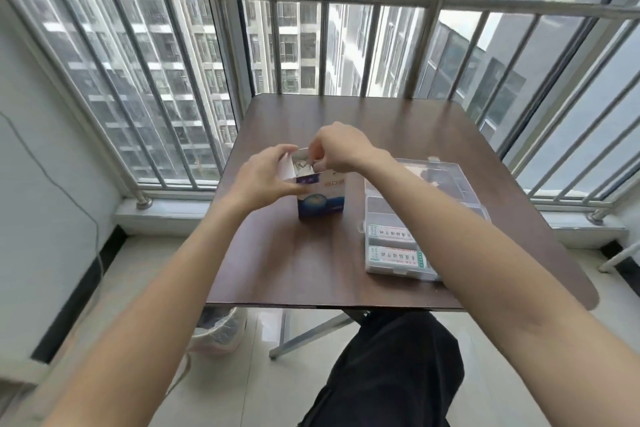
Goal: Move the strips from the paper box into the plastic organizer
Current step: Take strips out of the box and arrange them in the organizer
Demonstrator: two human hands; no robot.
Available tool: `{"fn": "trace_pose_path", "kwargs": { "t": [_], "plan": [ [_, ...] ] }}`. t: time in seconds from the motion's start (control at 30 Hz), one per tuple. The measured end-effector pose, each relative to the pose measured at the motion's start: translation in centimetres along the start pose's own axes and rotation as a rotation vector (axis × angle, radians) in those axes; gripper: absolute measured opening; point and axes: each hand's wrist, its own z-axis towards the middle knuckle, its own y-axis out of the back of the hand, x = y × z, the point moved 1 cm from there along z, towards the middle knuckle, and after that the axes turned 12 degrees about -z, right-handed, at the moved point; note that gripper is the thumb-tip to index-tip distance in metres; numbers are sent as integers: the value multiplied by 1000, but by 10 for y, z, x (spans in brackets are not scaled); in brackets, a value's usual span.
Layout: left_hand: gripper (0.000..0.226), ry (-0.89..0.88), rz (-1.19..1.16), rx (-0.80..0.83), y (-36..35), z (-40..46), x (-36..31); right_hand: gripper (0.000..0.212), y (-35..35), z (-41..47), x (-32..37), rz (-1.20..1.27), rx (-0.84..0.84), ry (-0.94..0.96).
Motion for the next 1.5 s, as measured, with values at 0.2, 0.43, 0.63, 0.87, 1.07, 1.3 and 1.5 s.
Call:
{"fn": "trace_pose_path", "kwargs": {
  "t": [0.2, 0.43, 0.63, 0.87, 1.07, 1.3, 1.5],
  "plan": [
    [78, -14, 7, -15, 2, -2, -2, 47, 6, -9, -2, 364, 29, 37],
    [80, -3, -37, -11, 0, -4, 0, 37, 15, -17, -15, 565, 119, 55],
    [81, -1, -41, -3, 0, -4, 1, 25, 16, -7, -11, -81, 26, 4],
    [80, -9, -12, 2, 0, -3, 1, 36, 4, -2, 4, -218, 12, 148],
    [80, -20, -4, 8, 0, -3, 1, 21, 3, -2, 4, -126, -81, 197],
    [82, -6, -16, -4, 0, 0, 3, 14, 8, -9, -17, 85, -183, 76],
    [83, 13, -47, 10, 0, 1, 4, 18, 11, -12, -29, 319, -251, -6]
  ]
}}
